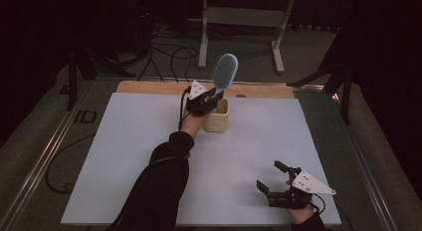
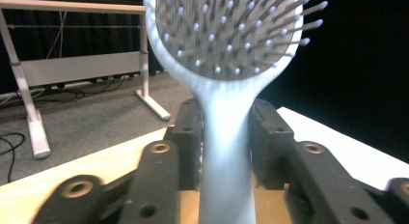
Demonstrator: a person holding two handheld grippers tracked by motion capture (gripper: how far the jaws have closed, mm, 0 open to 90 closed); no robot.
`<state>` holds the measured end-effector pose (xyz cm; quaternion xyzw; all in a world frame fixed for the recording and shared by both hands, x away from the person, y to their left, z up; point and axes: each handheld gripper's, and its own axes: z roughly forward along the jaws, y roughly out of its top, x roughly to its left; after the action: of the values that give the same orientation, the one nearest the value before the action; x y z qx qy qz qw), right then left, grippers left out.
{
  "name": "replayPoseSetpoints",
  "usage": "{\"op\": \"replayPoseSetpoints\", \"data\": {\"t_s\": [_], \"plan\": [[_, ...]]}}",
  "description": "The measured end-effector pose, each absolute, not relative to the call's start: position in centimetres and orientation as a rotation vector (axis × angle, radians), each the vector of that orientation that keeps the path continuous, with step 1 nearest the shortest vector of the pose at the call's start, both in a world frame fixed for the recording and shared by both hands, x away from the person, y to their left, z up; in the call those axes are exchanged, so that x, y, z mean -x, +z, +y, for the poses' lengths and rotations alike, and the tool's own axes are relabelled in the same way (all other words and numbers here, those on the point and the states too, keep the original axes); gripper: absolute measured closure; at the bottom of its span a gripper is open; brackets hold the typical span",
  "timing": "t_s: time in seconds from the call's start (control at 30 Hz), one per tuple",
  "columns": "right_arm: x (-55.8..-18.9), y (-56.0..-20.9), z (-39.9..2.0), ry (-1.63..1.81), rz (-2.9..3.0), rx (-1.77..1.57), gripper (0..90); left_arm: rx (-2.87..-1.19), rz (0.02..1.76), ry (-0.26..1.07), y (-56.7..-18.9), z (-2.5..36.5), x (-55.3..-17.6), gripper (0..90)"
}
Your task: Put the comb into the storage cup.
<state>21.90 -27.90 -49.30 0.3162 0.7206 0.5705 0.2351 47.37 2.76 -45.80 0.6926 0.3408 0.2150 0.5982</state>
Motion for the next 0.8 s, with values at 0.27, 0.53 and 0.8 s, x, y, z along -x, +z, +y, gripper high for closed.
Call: {"op": "replayPoseSetpoints", "data": {"t_s": [0.27, 0.53, 0.8], "plan": [[-21.9, -49.3, -27.9, 1.568, 1.976, -0.874, 8.1, -1.590, 0.749, 0.463, -44.7, 2.8, -46.8, 8.8], [-21.9, -49.3, -27.9, 1.563, 1.975, -0.871, 8.1, -1.634, 0.730, 0.459, -44.3, 2.8, -46.6, 0.0], [-21.9, -49.3, -27.9, 1.564, 1.978, -0.870, 8.1, -1.684, 0.706, 0.415, -44.1, 3.0, -46.6, 0.0]]}}
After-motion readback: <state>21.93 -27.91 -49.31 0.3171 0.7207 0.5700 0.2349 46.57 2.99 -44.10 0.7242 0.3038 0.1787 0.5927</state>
